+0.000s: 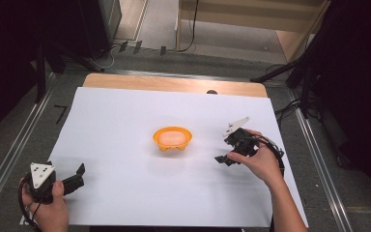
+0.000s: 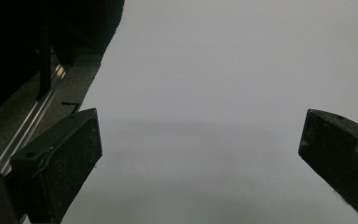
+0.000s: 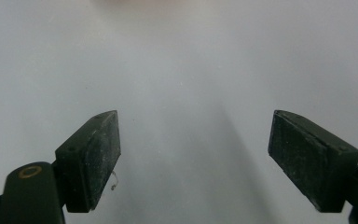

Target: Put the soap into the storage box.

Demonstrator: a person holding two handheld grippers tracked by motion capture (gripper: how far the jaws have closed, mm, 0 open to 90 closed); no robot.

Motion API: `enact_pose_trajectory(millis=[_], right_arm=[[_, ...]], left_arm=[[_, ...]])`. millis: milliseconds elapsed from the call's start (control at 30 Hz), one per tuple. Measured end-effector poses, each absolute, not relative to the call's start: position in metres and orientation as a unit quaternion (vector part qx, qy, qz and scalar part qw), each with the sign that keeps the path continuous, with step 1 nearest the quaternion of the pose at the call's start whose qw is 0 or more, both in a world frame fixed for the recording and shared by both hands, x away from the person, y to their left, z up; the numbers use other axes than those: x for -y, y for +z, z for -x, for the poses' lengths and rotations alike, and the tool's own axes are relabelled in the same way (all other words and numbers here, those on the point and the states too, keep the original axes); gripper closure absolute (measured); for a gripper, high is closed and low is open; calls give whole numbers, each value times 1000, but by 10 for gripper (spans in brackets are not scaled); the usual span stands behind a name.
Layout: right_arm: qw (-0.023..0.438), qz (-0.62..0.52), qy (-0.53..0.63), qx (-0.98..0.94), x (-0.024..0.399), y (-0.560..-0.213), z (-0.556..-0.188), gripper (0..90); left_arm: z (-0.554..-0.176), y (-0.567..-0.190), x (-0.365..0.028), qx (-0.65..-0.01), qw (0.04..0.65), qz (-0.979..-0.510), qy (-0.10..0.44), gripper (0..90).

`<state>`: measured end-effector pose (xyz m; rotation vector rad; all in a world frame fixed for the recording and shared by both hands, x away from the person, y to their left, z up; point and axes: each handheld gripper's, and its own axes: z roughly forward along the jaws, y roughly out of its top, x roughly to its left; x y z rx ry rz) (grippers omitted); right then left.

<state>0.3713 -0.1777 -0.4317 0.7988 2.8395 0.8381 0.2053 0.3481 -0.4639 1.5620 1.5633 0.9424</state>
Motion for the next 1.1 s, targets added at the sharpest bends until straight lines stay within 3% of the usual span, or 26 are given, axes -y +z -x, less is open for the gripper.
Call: enact_pose_trajectory(millis=[267,1100], right_arm=[[25,-268,297,-916,194,-438,-359,153],[73,-329,358,-871,243,-460,-327,158]], left_arm=[[-205,-464,-348,-607,362,-605,367,0],[-206,-464,-347,-605,363,-605,368,0]])
